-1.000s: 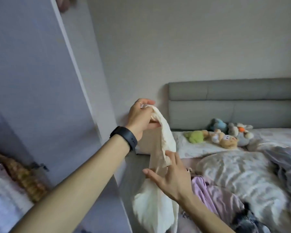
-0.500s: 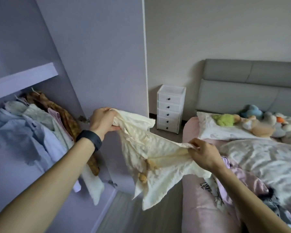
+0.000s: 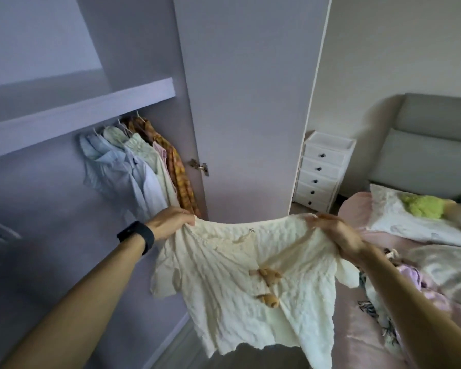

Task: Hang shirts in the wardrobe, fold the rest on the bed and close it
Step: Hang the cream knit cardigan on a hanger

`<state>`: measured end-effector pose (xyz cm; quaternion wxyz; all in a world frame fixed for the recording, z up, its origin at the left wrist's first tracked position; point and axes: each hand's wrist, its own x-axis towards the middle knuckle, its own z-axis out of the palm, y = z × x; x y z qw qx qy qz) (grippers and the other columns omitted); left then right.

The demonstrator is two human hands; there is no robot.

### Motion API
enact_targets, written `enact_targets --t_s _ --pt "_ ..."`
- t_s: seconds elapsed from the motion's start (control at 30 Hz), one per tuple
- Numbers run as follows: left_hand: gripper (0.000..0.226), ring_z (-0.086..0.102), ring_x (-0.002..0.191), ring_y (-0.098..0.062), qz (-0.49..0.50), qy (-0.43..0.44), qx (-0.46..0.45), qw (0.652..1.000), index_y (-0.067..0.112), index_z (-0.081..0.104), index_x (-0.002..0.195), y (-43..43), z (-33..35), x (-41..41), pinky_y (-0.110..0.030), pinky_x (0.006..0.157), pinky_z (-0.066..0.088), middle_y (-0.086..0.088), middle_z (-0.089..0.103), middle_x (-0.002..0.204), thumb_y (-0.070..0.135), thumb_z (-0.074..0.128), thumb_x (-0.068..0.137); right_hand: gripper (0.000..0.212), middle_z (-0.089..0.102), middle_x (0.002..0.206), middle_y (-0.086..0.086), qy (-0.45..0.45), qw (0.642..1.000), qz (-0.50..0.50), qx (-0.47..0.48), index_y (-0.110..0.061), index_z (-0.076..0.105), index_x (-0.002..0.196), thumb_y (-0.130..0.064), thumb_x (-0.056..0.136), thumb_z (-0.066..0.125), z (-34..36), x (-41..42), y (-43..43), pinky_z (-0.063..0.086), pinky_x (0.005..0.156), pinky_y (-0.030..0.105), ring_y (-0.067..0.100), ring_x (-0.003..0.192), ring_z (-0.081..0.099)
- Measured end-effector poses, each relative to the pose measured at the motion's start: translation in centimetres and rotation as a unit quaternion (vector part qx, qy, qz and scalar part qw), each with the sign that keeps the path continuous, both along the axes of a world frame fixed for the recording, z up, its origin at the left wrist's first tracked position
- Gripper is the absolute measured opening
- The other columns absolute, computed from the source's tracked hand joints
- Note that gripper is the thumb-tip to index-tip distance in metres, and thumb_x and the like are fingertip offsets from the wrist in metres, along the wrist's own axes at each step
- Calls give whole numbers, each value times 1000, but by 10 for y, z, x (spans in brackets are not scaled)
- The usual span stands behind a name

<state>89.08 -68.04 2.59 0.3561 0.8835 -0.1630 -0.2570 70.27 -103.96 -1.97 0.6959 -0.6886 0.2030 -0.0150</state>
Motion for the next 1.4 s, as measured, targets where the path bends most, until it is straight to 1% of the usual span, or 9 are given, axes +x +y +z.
enact_targets --t_s 0.2,0.37,0.5,0.63,0.73,0.87,0.97,1.17,1.4 --pt "40 70 104 -18 92 79 -145 982 34 79 95 38 -21 -9 -38 102 47 5 76 106 56 76 61 27 66 71 -2 -27 978 -44 -202 -19 70 82 -44 92 69 -24 10 13 48 65 36 18 68 59" --pt "76 62 116 -6 52 85 -146 984 30 69 122 42 -25 -21 -32 107 44 12 68 123 78 74 64 57 40 58 -10 -27 966 22 -257 -20 48 58 -64 94 52 -28 17 35 34 52 21 9 54 39" --pt "67 56 128 -16 2 160 -129 979 13 58 135 50 -20 -23 -38 116 35 -1 63 135 47 75 80 57 61 70 -11 -18 975 -53 -216 -15 67 79 -65 96 47 -36 27 47 44 65 25 6 65 56" --pt "55 67 114 -29 16 254 -137 957 -6 56 127 69 -21 -19 -39 95 54 -18 68 124 7 77 77 39 77 93 5 9 998 -30 -50 -22 79 95 -53 83 59 -35 24 44 55 79 37 21 83 71" --pt "36 71 104 -24 67 210 -156 963 -3 63 116 76 -30 -17 -32 84 58 -18 69 121 12 74 85 42 75 88 8 5 997 5 -81 -18 78 92 -49 66 67 -37 18 39 55 76 41 32 83 69" --pt "42 69 106 -23 77 82 -138 984 7 70 112 73 -40 -15 -41 101 50 -9 74 112 41 73 87 46 76 87 4 -5 983 17 -183 -21 79 90 -65 83 68 -40 20 47 59 75 36 22 81 74" --pt "47 65 86 -21 55 -5 -91 994 3 72 100 66 -43 -15 -34 80 46 -5 70 90 50 67 90 53 68 67 -9 -1 975 17 -223 -24 75 75 -74 83 61 -37 28 58 49 66 27 8 63 64" --pt "46 64 83 -31 99 -80 -108 986 1 71 90 68 -42 -6 -31 72 38 -20 68 84 46 70 89 40 60 60 -10 43 908 43 -415 -26 64 68 -60 89 62 -44 39 60 40 50 13 9 59 55" --pt "37 48 56 -3 85 -100 -73 989 23 64 58 65 -48 -2 -25 56 31 14 51 54 43 73 87 23 69 110 0 120 767 105 -622 -28 71 114 -29 98 54 -72 46 71 50 79 34 28 96 66"
